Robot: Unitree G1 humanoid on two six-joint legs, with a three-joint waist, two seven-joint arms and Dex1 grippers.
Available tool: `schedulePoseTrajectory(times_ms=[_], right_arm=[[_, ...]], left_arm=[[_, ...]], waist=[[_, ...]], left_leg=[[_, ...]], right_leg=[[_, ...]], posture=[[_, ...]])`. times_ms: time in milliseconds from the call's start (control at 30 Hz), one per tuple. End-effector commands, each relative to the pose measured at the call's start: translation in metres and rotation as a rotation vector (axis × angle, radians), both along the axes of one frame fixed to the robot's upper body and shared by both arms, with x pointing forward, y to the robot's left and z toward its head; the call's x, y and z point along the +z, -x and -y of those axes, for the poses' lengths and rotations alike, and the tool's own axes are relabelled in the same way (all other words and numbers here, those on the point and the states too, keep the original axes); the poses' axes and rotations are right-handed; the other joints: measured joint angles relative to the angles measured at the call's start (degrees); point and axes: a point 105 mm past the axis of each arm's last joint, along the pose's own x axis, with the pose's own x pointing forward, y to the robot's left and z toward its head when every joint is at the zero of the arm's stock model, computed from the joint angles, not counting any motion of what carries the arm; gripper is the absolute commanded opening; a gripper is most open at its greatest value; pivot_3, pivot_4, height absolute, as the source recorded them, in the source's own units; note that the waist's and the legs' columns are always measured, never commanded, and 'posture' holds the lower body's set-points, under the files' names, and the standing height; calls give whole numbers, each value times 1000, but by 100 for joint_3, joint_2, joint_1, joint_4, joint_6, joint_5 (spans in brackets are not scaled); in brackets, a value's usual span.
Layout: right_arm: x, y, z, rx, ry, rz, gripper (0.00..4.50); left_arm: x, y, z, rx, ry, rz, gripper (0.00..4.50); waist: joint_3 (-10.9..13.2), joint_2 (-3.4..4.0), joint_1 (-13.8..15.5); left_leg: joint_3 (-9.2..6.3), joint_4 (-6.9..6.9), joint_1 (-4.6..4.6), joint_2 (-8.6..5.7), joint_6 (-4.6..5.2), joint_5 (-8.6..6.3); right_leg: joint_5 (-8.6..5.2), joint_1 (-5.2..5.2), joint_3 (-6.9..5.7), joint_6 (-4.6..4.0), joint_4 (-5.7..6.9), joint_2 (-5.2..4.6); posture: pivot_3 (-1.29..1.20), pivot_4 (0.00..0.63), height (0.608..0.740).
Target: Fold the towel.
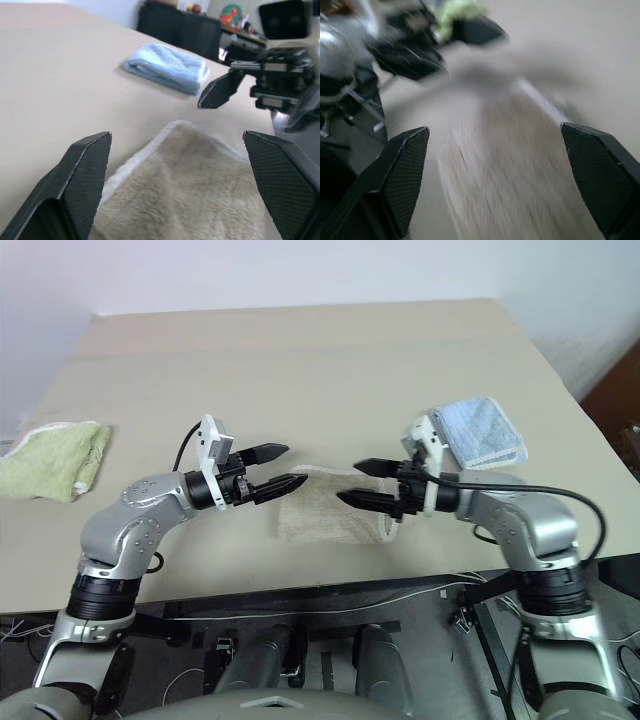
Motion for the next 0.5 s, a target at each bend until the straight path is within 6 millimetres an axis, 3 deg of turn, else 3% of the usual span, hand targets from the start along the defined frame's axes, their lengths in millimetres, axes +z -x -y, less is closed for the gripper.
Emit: schedulePoseTrajectory(times_ms=[33, 267, 400, 500], right_arm=[[-2, -6, 19, -64, 22, -78, 4464], [-22, -15, 52, -212, 30, -290, 4464], [-41, -9, 55, -210, 89, -321, 4464], [-40, -8, 50, -211, 24, -369, 4464]], left_arm=[[12, 1, 0, 35, 47, 89, 4459], [12, 5, 5, 22, 13, 192, 4459], [8, 8, 5, -5, -15, 207, 4459], [2, 8, 3, 0, -61, 221, 4459]], waist=[[0, -1, 11], [0, 0, 49], [0, 0, 52], [-1, 1, 46]], left_leg=[[0, -4, 0, 0, 0, 0], [1, -3, -13, 2, 5, -3], [1, 2, -36, 2, 13, -8], [1, 3, -38, 1, 15, -9]], right_leg=[[0, 0, -1, 0, -6, 0], [1, -2, -1, -1, -21, -1], [2, -15, -4, -1, -29, -2], [3, -16, -4, 0, -31, -2]], posture=[[0, 150, 740], [0, 150, 740], [0, 150, 740], [0, 150, 740]])
